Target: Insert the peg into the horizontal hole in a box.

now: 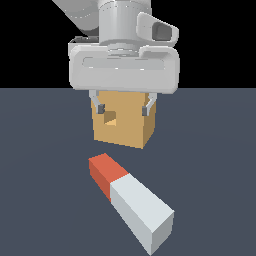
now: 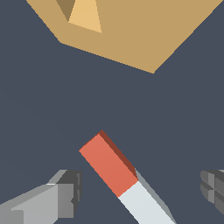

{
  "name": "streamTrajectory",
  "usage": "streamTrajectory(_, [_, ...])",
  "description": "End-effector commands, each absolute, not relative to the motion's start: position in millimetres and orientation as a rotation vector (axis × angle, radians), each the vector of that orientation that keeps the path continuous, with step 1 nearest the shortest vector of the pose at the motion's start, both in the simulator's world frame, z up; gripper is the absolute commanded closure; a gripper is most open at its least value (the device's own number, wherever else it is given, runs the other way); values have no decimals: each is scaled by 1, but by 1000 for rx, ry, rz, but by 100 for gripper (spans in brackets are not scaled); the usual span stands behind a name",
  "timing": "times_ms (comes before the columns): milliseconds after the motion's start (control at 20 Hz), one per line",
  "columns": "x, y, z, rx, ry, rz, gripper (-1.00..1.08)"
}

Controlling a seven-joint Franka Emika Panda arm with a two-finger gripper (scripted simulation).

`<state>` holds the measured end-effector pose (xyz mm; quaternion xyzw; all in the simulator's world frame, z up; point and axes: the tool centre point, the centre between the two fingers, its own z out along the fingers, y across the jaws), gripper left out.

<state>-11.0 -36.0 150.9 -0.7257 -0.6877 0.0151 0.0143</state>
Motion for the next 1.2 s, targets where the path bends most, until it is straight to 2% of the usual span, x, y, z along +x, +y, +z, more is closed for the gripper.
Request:
streamTrajectory(0, [-12,-40,148,-2236,-2167,46,-92])
streamTrajectory(1150, [-5,-115,98,-1712,-2623,16,-92])
